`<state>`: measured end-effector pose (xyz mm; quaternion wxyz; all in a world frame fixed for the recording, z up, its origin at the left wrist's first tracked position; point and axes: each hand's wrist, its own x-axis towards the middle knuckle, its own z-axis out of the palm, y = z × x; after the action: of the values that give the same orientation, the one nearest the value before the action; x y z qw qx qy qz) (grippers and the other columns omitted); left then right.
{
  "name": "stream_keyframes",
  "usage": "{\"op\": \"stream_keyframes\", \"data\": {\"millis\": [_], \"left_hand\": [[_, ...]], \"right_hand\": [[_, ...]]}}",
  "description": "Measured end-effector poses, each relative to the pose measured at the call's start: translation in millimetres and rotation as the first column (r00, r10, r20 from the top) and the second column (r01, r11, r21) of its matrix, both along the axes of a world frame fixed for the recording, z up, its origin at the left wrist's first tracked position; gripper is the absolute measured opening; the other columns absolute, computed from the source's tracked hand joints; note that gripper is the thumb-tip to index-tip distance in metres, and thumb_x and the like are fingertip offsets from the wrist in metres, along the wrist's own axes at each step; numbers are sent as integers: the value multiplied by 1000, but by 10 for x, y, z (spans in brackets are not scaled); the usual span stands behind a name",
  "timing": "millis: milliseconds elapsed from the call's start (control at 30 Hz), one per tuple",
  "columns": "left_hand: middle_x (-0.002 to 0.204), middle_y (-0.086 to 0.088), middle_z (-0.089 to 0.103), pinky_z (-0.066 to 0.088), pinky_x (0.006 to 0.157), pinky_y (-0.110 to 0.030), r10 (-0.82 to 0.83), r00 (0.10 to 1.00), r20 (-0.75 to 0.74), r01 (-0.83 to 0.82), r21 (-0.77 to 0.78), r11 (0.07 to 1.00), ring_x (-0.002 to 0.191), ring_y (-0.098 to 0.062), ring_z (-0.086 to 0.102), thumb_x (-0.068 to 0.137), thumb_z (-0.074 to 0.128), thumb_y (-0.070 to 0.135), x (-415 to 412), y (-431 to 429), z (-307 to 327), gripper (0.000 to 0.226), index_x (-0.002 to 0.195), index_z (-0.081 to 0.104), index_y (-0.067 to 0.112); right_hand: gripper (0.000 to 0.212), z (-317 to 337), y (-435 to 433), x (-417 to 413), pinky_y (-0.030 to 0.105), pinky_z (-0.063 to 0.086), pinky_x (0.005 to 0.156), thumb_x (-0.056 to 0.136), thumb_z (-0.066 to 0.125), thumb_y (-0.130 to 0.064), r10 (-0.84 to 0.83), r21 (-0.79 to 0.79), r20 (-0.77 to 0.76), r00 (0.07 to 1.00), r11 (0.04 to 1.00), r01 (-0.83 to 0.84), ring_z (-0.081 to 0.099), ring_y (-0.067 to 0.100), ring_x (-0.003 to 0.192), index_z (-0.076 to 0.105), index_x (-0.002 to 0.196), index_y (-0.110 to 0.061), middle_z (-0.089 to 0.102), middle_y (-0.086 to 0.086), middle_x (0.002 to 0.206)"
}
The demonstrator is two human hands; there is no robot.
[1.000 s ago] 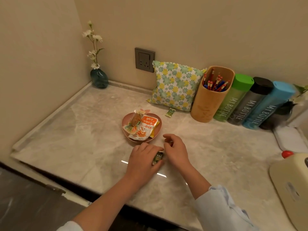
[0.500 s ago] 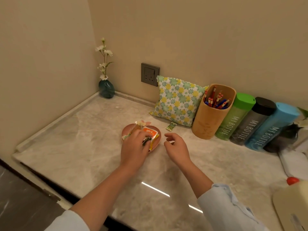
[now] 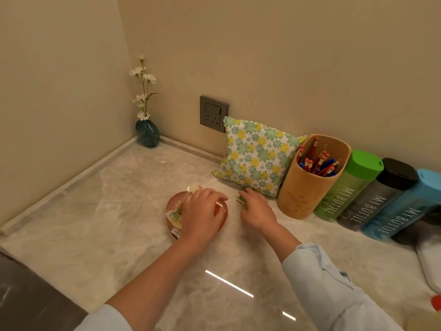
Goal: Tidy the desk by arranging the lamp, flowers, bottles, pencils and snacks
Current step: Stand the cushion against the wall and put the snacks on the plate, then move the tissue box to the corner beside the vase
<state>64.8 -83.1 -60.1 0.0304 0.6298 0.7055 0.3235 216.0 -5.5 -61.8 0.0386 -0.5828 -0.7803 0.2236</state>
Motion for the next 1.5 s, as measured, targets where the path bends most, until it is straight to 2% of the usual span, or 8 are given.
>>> {"op": "stream_keyframes", "data": {"millis": [300, 533, 700, 900, 1033, 1167, 1367, 1500], "left_hand": [[102, 18, 60, 32, 87, -26, -50, 999, -8, 50, -31, 998, 100, -6, 51, 85, 58, 29, -99, 71, 74, 20, 102, 61, 40], [106, 20, 60, 38, 92, -26, -17, 995, 99, 18, -9, 1000, 101, -2, 53, 88, 58, 23, -386, -29, 133, 24, 106, 60, 38], [110, 17, 59, 42, 90, -28, -32, 988, 151, 34, -11, 999, 102, -6, 52, 89, 57, 24, -524, -107, 85, 26, 112, 58, 38], [120, 11, 57, 43, 97, -32, -145, 977, 156, 159, -83, 984, 111, -9, 50, 89, 53, 13, -713, -225, -17, 34, 118, 57, 30], [123, 11, 56, 40, 101, -33, -243, 951, 193, 257, -51, 965, 117, -9, 48, 91, 50, 13, -748, -243, 44, 35, 121, 56, 30], [131, 12, 52, 31, 108, -29, -362, 904, 228, 376, -19, 926, 128, -9, 41, 93, 47, 11, -614, -238, 147, 39, 123, 53, 33], [114, 20, 53, 43, 78, -13, -585, 686, 434, 630, 49, 775, 101, 9, 50, 93, 49, 14, -64, -268, 349, 38, 117, 50, 42], [112, 24, 52, 45, 77, -15, -651, 583, 487, 739, 17, 674, 98, 9, 52, 94, 49, 17, 480, -408, 438, 37, 116, 47, 47]], "right_hand": [[30, -127, -78, -52, 30, 45, 83, 97, 47, -18, 25, 277, 29, 999, 960, -32, 48, 21, 109, 65, 120, -26, 59, -1, 118], [23, 131, -380, -377, 26, 49, 84, 93, 57, -20, -146, 310, -490, 859, 892, 328, 63, 11, 99, 73, 109, -24, 72, -7, 108], [23, 116, -719, -681, 23, 46, 73, 86, 63, -21, -31, 446, -445, 895, 859, 251, 62, 9, 88, 75, 101, -32, 74, -11, 94], [38, 53, -938, -725, 38, 43, 100, 74, 53, -17, -63, 346, -393, 917, 914, 211, 57, 15, 114, 77, 100, -31, 72, -8, 112], [39, 169, -973, -716, 26, 38, 103, 81, 46, -18, -205, 237, -510, 836, 900, 365, 44, 1, 122, 75, 105, -30, 56, -33, 116], [34, 297, -1077, -616, 18, 37, 96, 85, 52, -12, -382, 138, -558, 737, 833, 536, 45, -2, 122, 75, 101, -32, 62, -19, 122], [37, 567, -1446, -189, 24, 43, 96, 85, 52, -11, -520, 188, -580, 628, 664, 723, 47, 0, 116, 69, 106, -36, 63, -18, 114], [38, 690, -1825, 258, 28, 44, 98, 85, 51, -11, -620, 199, -572, 536, 529, 825, 47, 2, 118, 67, 107, -37, 64, -16, 116]]}}
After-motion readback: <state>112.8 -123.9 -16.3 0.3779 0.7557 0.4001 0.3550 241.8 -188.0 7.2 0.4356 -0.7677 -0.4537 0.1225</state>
